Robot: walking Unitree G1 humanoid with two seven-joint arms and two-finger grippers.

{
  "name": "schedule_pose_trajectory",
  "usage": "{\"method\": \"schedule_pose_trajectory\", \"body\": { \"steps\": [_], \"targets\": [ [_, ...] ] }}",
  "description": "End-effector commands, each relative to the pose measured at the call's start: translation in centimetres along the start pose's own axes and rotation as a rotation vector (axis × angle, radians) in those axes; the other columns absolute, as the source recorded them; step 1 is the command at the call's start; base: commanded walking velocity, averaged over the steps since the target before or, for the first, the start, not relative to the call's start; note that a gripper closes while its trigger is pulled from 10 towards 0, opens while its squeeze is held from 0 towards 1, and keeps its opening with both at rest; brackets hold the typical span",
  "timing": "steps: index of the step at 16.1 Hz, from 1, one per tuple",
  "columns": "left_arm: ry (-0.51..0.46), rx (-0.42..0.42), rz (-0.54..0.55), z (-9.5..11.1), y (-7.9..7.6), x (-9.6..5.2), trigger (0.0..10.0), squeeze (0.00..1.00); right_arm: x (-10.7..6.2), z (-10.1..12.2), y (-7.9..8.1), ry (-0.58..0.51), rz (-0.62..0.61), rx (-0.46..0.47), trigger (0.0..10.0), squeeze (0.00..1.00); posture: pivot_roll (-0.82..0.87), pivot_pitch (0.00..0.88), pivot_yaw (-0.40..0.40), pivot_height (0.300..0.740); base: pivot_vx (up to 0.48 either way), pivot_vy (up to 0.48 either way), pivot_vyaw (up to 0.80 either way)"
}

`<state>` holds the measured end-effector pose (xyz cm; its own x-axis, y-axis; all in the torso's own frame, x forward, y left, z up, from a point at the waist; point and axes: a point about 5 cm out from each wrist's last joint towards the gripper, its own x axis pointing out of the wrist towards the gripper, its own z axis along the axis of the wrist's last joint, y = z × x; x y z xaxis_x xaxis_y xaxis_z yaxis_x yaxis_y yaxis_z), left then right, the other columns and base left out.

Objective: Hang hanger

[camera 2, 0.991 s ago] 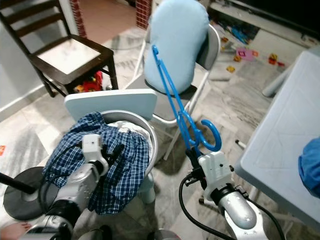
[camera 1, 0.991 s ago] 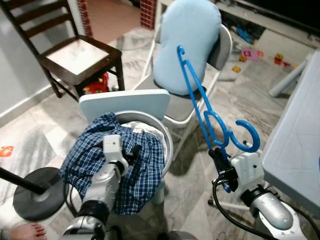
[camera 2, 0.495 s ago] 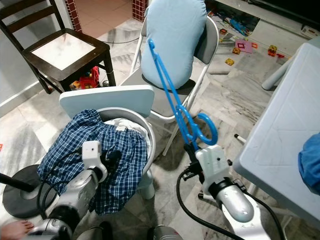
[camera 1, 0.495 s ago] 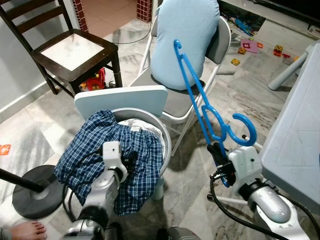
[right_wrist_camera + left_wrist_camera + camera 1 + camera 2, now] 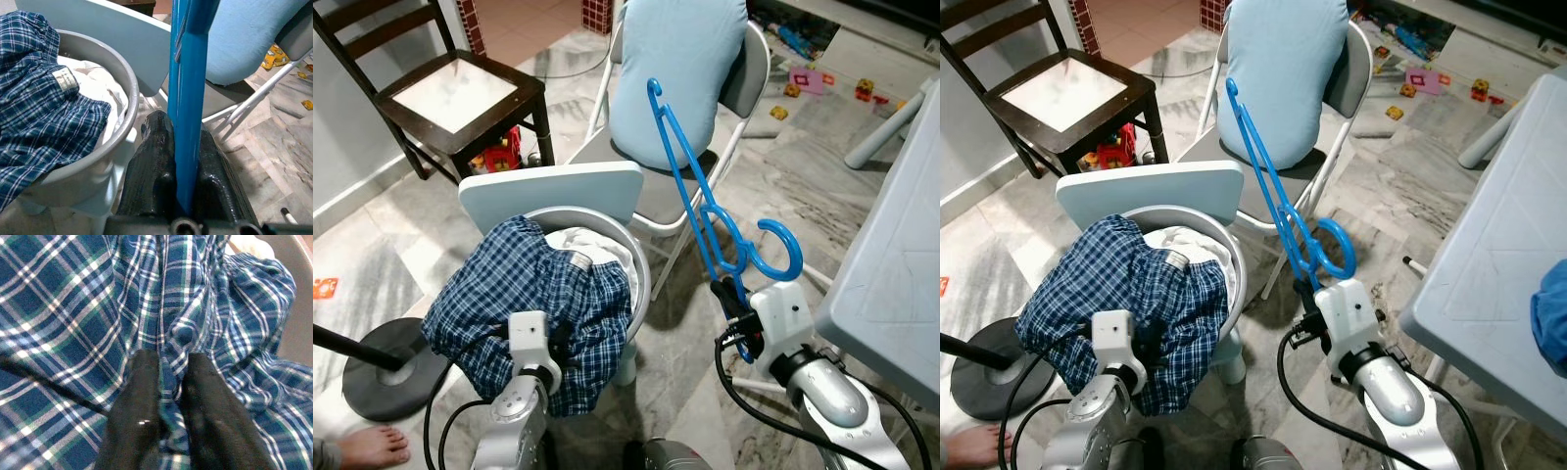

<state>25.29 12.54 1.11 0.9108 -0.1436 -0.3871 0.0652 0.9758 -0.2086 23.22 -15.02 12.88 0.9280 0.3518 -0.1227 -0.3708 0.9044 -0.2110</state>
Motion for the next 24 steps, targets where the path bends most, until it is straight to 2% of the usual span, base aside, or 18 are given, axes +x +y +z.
{"method": "schedule_pose_trajectory", "body": {
  "steps": [1,3,4,6,7,9,10,11,13,15,16,17,19,24],
  "targets": [
    [0.110,0.028,-0.051,-1.8,-0.9,-0.6,0.0,0.00,0.1,-0.1,0.0,-0.001,0.003,-0.003,10.0,0.00,-0.20,0.232,-0.104,0.740,0.000,0.000,0.00],
    [0.158,0.079,-0.074,-2.6,-0.6,-1.4,0.0,0.00,0.3,0.0,-0.1,-0.008,0.007,-0.011,10.0,0.00,-0.19,0.227,-0.102,0.740,0.000,0.000,0.00],
    [0.173,0.106,-0.054,-3.2,0.2,-2.2,0.0,0.00,0.4,0.0,-0.1,-0.009,0.006,-0.012,10.0,0.00,-0.19,0.225,-0.101,0.740,0.000,0.000,0.00],
    [0.208,0.191,0.084,-4.7,3.5,-5.3,0.0,0.00,0.4,-0.1,-0.1,-0.010,0.005,-0.012,10.0,0.00,-0.18,0.225,-0.097,0.740,0.000,0.000,0.00],
    [0.239,0.214,0.138,-5.4,4.6,-6.5,0.0,0.00,0.5,-0.1,-0.1,-0.011,0.006,-0.011,10.0,0.00,-0.17,0.229,-0.097,0.740,0.000,0.000,0.00],
    [0.286,0.222,0.143,-6.2,5.1,-7.6,0.0,0.00,0.6,-0.2,0.0,-0.011,0.012,-0.010,10.0,0.00,-0.16,0.227,-0.101,0.740,0.000,0.000,0.00],
    [0.373,0.220,0.135,-7.9,5.5,-8.9,0.0,0.00,0.8,-0.2,0.2,-0.015,0.026,-0.010,10.0,0.00,-0.15,0.223,-0.103,0.740,0.000,0.000,0.00],
    [0.388,0.225,0.153,-8.4,5.9,-9.3,0.0,0.00,1.1,-0.2,0.2,-0.018,0.031,-0.011,10.0,0.00,-0.15,0.221,-0.104,0.740,0.000,0.000,0.00],
    [0.375,0.226,0.198,-8.3,6.5,-9.3,0.0,0.00,1.3,-0.2,0.1,-0.020,0.030,-0.012,10.0,0.00,-0.14,0.216,-0.107,0.740,0.000,0.000,0.00],
    [0.321,0.193,0.399,-6.7,10.4,-7.6,0.0,0.00,1.5,-0.1,-0.1,-0.028,0.026,-0.006,10.0,0.00,-0.13,0.214,-0.114,0.740,0.000,0.000,0.00],
    [0.309,0.135,0.481,-5.8,12.0,-7.0,0.0,0.00,1.6,-0.2,-0.1,-0.026,0.030,-0.009,10.0,0.00,-0.14,0.215,-0.119,0.740,0.000,0.000,0.00],
    [0.270,0.117,0.527,-4.5,13.1,-6.4,0.0,0.00,1.7,-0.2,0.0,-0.025,0.038,-0.014,10.0,0.00,-0.14,0.210,-0.123,0.740,0.000,0.000,0.00],
    [0.217,0.157,0.537,-2.5,14.0,-5.6,0.0,0.00,1.8,0.0,-0.3,-0.033,0.040,-0.020,10.0,0.00,-0.14,0.201,-0.123,0.740,0.000,0.000,0.00],
    [0.119,0.104,0.612,-0.6,14.9,-4.5,0.0,0.00,2.0,-0.1,-0.4,-0.037,0.031,-0.019,10.0,0.00,-0.14,0.202,-0.118,0.740,0.000,0.000,0.00]
  ]
}}
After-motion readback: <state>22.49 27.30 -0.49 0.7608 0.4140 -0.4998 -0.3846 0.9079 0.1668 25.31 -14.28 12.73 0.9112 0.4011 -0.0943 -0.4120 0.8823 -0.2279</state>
